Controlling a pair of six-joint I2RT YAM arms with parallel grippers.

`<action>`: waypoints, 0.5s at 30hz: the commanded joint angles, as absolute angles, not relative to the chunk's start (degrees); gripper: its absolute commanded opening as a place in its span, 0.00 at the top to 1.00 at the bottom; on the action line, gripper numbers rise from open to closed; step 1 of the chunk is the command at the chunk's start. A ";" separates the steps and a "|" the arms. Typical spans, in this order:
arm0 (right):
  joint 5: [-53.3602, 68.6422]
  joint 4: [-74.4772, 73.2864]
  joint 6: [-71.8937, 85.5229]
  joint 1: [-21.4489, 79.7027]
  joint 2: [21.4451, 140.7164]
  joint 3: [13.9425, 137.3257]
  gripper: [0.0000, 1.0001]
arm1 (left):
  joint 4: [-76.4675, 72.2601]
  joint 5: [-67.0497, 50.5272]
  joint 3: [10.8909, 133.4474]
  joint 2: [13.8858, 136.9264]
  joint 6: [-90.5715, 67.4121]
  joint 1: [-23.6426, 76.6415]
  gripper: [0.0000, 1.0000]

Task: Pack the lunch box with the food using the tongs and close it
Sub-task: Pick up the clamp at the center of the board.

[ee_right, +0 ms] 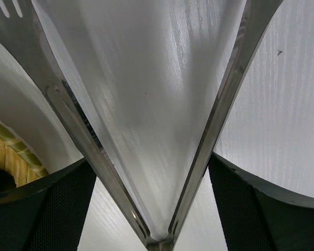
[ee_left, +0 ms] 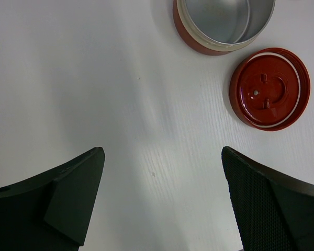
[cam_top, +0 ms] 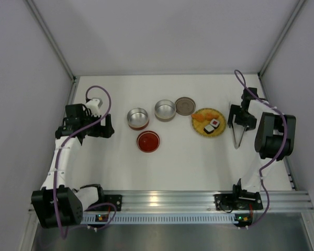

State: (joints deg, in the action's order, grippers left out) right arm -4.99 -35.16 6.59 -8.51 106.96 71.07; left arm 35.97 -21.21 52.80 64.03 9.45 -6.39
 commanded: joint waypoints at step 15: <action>-2.99 -35.95 4.04 -8.26 109.43 73.48 0.41 | 33.22 -21.88 51.86 64.16 9.58 -6.68 0.02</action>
State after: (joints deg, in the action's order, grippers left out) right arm -2.42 -35.40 5.13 -8.45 108.66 73.17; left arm 35.94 -21.19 52.47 64.03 9.32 -6.39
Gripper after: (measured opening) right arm 0.604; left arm 0.983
